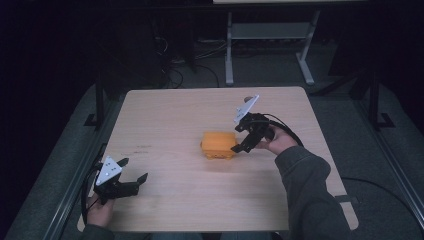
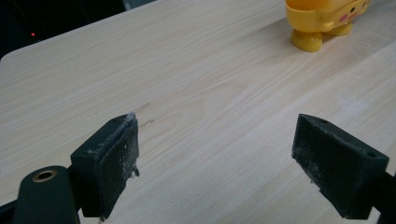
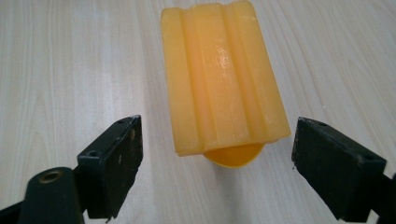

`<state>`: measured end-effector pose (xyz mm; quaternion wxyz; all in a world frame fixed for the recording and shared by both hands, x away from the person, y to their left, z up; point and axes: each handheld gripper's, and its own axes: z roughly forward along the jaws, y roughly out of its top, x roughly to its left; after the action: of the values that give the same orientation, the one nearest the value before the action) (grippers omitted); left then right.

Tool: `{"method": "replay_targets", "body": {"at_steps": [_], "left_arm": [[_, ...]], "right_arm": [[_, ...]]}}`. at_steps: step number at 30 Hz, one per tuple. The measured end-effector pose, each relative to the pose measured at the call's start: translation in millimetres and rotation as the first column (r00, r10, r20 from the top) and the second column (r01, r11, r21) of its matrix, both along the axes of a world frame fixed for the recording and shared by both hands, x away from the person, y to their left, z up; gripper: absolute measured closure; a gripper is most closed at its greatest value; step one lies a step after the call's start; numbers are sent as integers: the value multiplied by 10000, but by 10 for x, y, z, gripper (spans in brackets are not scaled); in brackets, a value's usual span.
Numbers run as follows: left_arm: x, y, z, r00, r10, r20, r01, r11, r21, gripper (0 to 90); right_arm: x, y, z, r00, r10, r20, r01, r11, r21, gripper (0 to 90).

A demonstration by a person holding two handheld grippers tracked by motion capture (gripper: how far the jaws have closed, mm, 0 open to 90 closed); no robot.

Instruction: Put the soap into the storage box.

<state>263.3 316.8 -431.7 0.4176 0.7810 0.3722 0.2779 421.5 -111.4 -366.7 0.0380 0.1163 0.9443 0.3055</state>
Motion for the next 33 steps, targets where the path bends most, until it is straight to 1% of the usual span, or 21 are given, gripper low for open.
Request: {"method": "replay_targets", "body": {"at_steps": [3,4,5,7,9,12,13,14,16,22,24,25,26,27,29,30,31,32,33], "left_arm": [[-2,2,1,10000,11,25,-11,10000,-43,142],[-2,4,3,10000,12,37,-11,10000,-34,142],[-3,5,5,10000,9,46,-9,10000,-34,142],[-5,8,9,10000,-3,52,3,10000,-29,142],[-5,10,7,10000,24,43,-23,10000,-53,142],[-5,14,8,10000,5,43,-5,10000,-12,142],[-5,12,9,10000,8,29,-8,10000,-5,142],[-2,11,7,10000,-7,44,7,10000,21,142],[-1,6,5,10000,5,61,-5,10000,15,142],[0,-2,0,10000,-2,15,2,10000,-9,143],[1,-2,-1,10000,-9,11,9,10000,-8,142],[1,-2,-1,10000,-9,7,9,10000,-9,142],[2,-3,-2,10000,-8,10,8,10000,-6,142],[2,-3,-2,10000,-8,-5,8,10000,1,142],[1,-3,-1,10000,8,1,-8,10000,10,142],[3,0,-2,10000,20,9,-20,10000,15,142],[4,2,-3,10000,49,2,-49,10000,-23,142],[5,4,-5,10000,73,-19,-73,10000,-54,142],[6,6,-6,10000,80,-31,-80,10000,-50,142]], "right_arm": [[-16,-11,16,10000,-31,-37,31,10000,19,161],[-23,-13,17,10000,-35,-62,35,10000,61,161],[-31,-21,15,10000,-53,26,53,9999,130,161],[-39,-39,-1,10000,-52,-19,52,9998,198,163],[-54,-52,-20,9999,-130,-100,131,9998,141,163],[-71,-83,-53,9998,-147,-95,148,9998,132,163],[-74,-90,-58,9997,-148,-214,149,9999,50,163],[-76,-95,-62,9997,-132,-224,133,9999,19,163],[-96,-116,-55,9997,-213,-114,214,9997,94,163],[-143,-190,-79,9994,-322,-106,324,9993,210,165],[-163,-212,-103,9992,-367,-182,371,9991,203,165],[-173,-221,-111,9987,-412,-310,415,9991,116,166],[-173,-231,-122,9988,-367,-321,370,9993,91,166],[-191,-244,-127,9984,-479,-299,483,9987,140,166],[-204,-271,-139,9986,-496,-199,501,9985,222,166],[-215,-280,-147,9980,-579,-261,583,9982,159,166],[-219,-292,-157,9983,-555,-161,557,9984,98,166],[-233,-304,-161,9976,-648,-250,651,9978,127,166],[-239,-318,-168,9978,-625,-212,629,9979,175,166]]}}
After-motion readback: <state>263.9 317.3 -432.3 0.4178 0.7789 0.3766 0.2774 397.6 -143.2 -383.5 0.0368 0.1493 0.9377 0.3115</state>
